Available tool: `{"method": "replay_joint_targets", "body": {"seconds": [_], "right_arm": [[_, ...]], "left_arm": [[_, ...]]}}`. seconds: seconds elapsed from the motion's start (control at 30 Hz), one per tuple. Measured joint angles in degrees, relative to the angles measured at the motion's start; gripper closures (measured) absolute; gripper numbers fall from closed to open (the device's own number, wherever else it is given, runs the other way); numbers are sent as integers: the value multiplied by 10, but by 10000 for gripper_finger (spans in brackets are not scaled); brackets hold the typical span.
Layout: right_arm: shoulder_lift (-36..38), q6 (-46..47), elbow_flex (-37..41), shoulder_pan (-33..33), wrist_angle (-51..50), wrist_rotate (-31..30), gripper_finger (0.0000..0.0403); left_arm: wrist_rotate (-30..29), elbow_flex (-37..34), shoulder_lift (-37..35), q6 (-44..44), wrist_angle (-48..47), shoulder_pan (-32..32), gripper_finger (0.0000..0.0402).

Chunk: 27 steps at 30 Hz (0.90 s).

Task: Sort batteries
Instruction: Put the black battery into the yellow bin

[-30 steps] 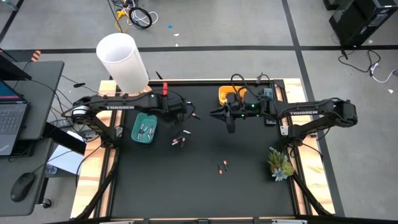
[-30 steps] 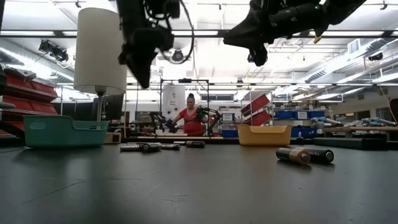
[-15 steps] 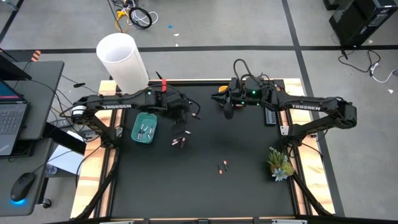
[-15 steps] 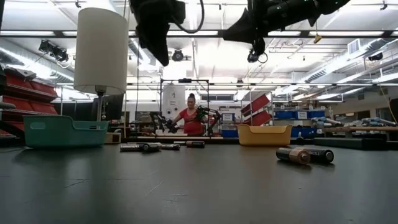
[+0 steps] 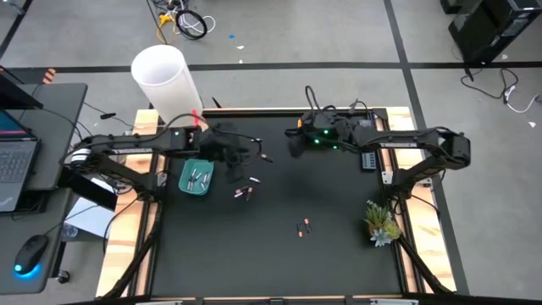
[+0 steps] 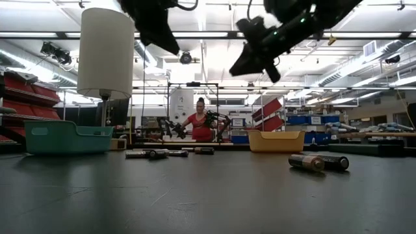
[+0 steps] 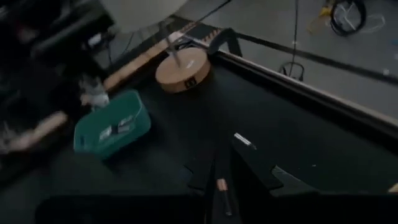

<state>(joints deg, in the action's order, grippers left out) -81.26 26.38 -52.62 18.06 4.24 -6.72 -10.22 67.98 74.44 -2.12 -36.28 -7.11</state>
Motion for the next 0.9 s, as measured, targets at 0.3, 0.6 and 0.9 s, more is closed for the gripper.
{"method": "replay_joint_targets", "body": {"seconds": [0.3, 0.6, 0.9], "right_arm": [[-113, 56, -115, -28, 6, -17, 344], [-203, 22, -259, -34, -40, -29, 344], [-223, 2, -280, -33, -76, 41, 344]], "left_arm": [[-2, -108, -78, -68, 172, -3, 310], [35, -111, -89, -101, 150, 1, 310], [24, -111, -84, -109, 157, -1, 310]]}}
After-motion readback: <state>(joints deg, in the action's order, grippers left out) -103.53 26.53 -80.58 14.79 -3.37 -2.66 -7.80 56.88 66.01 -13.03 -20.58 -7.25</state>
